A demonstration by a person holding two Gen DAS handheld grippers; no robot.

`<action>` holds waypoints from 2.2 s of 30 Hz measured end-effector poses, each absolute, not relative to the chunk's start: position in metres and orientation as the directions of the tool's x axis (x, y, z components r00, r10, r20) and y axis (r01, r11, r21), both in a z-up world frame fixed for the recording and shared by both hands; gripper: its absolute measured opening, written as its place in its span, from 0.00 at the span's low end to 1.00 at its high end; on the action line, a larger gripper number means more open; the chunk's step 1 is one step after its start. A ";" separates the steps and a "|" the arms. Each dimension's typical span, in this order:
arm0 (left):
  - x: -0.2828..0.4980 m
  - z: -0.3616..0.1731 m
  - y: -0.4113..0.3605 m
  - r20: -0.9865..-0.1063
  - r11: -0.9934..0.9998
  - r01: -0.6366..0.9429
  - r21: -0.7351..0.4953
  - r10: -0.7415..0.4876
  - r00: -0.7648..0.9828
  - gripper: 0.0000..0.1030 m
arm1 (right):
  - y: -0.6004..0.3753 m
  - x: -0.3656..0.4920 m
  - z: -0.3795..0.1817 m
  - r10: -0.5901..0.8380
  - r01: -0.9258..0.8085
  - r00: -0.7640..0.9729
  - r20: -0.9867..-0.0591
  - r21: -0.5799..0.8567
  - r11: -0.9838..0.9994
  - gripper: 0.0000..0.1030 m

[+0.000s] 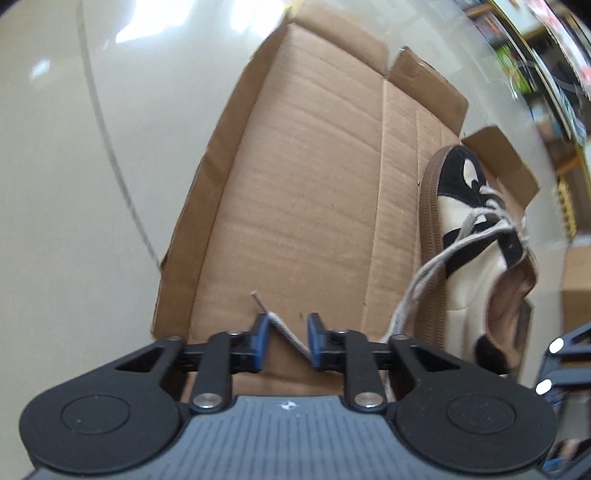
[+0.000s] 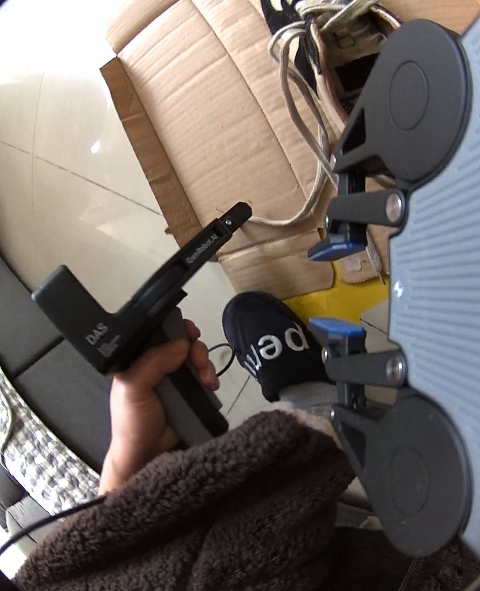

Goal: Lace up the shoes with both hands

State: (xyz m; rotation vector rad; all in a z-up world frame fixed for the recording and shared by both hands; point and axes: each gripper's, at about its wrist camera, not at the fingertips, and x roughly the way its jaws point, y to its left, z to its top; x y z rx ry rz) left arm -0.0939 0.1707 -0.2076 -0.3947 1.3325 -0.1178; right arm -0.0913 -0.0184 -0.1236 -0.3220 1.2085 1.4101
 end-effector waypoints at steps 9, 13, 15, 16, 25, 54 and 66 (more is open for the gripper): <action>-0.066 -0.200 0.123 -0.902 0.969 0.203 -0.140 -0.210 0.378 0.02 | -0.028 -0.087 -0.125 0.577 -0.841 -0.241 -0.780 0.465 0.277 0.49; -0.061 -0.204 0.104 -0.894 0.944 0.327 -0.039 -0.179 0.410 0.02 | -0.031 -0.084 -0.127 0.580 -0.836 -0.228 -0.782 0.462 0.295 0.50; -0.062 -0.206 0.098 -0.890 0.927 0.375 0.001 -0.170 0.423 0.05 | -0.033 -0.084 -0.129 0.582 -0.835 -0.221 -0.783 0.461 0.302 0.51; -0.063 -0.206 0.095 -0.888 0.919 0.394 0.017 -0.167 0.428 0.05 | -0.035 -0.083 -0.129 0.582 -0.834 -0.217 -0.783 0.459 0.307 0.51; -0.061 -0.206 0.084 -0.893 0.879 0.472 0.064 -0.161 0.421 0.00 | -0.049 -0.079 -0.125 0.589 -0.834 -0.169 -0.790 0.433 0.342 0.54; -0.015 -0.031 0.076 -0.856 0.116 0.850 0.514 0.125 0.501 0.00 | -0.106 -0.054 -0.097 0.723 -0.755 0.102 -0.683 0.421 0.503 0.66; -0.024 -0.001 0.061 -0.846 0.030 0.856 0.517 0.168 0.505 0.00 | -0.105 -0.054 -0.087 0.758 -0.753 0.160 -0.632 0.419 0.508 1.00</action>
